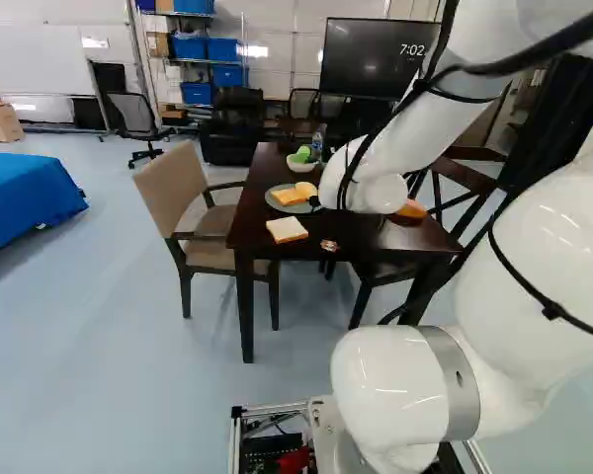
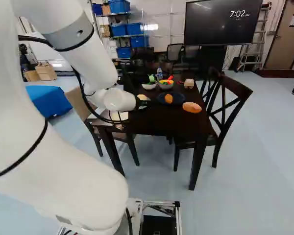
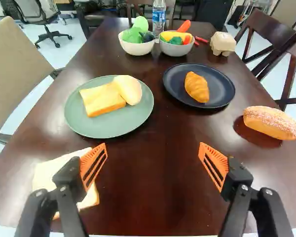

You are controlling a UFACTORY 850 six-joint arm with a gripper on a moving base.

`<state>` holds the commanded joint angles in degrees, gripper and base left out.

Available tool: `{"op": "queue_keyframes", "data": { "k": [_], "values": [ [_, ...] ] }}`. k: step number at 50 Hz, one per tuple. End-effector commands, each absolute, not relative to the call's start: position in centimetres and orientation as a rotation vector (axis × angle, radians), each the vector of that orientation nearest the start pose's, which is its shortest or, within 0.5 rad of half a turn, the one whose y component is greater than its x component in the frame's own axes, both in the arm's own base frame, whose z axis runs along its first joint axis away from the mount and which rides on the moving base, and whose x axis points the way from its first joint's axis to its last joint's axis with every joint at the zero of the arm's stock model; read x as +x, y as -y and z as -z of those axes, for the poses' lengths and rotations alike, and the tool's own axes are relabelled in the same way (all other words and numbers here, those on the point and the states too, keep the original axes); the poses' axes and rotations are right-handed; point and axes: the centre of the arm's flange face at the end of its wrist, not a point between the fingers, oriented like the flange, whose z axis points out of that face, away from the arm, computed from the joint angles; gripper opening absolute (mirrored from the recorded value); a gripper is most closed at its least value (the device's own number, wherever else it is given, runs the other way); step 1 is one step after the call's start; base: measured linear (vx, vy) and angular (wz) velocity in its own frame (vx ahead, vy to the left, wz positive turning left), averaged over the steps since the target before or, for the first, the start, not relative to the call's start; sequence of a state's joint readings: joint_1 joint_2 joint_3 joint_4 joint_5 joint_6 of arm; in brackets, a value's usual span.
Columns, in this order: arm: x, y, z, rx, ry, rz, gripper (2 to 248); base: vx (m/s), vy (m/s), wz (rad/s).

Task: Move the croissant to the empty plate

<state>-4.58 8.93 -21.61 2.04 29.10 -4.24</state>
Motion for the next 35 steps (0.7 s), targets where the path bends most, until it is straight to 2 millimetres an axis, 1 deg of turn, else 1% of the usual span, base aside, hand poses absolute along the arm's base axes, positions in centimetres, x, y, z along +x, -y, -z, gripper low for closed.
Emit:
{"op": "queue_keyframes", "data": {
  "k": [18, 35],
  "values": [
    [32.7, 1.7, -39.4, -2.706, -0.039, 1.694, 247, 0.000, 0.000, 0.000],
    [30.1, 0.8, -38.0, -2.639, -0.020, 1.758, 247, 0.000, 0.000, 0.000]
  ]
}}
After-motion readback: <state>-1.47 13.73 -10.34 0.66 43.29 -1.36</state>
